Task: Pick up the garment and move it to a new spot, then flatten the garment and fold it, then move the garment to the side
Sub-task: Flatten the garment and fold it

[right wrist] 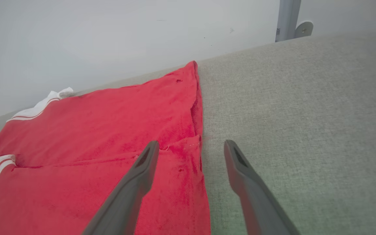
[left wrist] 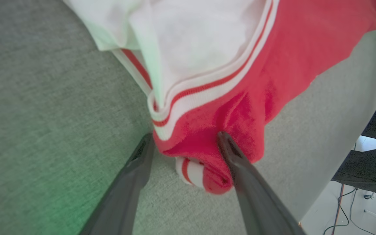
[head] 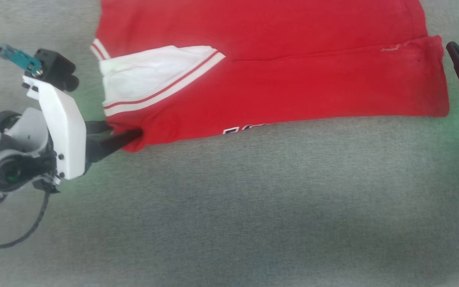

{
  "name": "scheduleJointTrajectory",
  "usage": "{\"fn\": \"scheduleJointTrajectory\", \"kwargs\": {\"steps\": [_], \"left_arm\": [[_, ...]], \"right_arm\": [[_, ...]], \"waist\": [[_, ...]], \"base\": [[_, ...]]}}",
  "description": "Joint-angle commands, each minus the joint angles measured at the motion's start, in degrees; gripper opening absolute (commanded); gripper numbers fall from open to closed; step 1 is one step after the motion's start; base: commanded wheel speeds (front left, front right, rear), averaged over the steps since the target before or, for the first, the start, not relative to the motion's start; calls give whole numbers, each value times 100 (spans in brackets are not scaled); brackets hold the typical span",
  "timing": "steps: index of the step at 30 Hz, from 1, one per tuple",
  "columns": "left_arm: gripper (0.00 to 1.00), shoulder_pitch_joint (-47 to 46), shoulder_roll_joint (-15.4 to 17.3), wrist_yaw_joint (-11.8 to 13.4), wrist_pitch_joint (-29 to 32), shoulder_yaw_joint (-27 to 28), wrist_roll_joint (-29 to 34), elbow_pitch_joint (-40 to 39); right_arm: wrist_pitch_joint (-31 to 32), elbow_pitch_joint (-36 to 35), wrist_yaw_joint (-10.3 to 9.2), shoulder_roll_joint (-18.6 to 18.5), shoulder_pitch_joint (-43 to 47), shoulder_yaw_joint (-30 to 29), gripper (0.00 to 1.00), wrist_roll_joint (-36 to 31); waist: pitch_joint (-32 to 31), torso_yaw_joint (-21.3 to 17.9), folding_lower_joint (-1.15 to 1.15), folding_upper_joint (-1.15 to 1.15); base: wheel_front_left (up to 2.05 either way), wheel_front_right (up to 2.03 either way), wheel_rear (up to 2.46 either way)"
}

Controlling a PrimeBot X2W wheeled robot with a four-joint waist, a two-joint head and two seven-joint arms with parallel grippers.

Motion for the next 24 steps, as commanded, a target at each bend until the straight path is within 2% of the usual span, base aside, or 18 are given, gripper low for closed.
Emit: {"fn": "scheduleJointTrajectory", "kwargs": {"steps": [1, 2, 3, 4, 5, 8, 11, 16, 23, 24], "left_arm": [[100, 63, -65, 17, 170, -149, -58, 171], [64, 71, -95, -7, 214, -168, -89, 215], [38, 93, -118, -42, 263, -195, -125, 256], [14, 119, -149, -74, 293, -205, -160, 289], [0, 119, -179, -101, 313, -202, -158, 304], [0, 110, -229, -177, 334, -205, -189, 298], [0, 96, -226, -220, 252, -169, -145, 319], [0, 35, -366, -318, 176, -153, -63, 308], [0, -18, -589, -411, 68, -183, 17, 351], [0, -22, -633, -425, 45, -187, 34, 370]], "right_arm": [[-12, -52, 1, 5, -21, 32, 100, 22], [-6, -51, 1, -12, -20, 40, 100, 23], [12, -64, 1, -43, -3, 51, 100, -16], [36, -78, 1, -79, 16, 79, 100, -77], [61, -85, 1, -131, 40, 108, 100, -134], [198, -110, 1, -258, 75, 225, 100, -232], [597, -177, 1, -517, 73, 485, 100, -272], [1643, -278, 1, -943, -38, 888, 100, -311], [2979, -148, 2, -1061, -286, 1362, 100, -344], [3066, -135, 1, -1066, -314, 1379, 52, -371]], "waist": [[117, -140, 0, 0], [135, -164, 0, 0], [153, -182, 0, 0], [167, -199, 0, 0], [176, -210, 0, 0], [192, -218, 0, 0], [205, -201, 0, 0], [252, -111, 0, 0], [366, 81, 0, 0], [371, 124, 0, 0]], "base": [[0, 0, 0], [0, 0, 0], [0, 0, 0], [0, 0, 0], [0, 0, 0], [0, 0, 0], [0, 0, 0], [0, 0, 0], [0, 0, 0], [0, 0, 0]]}}
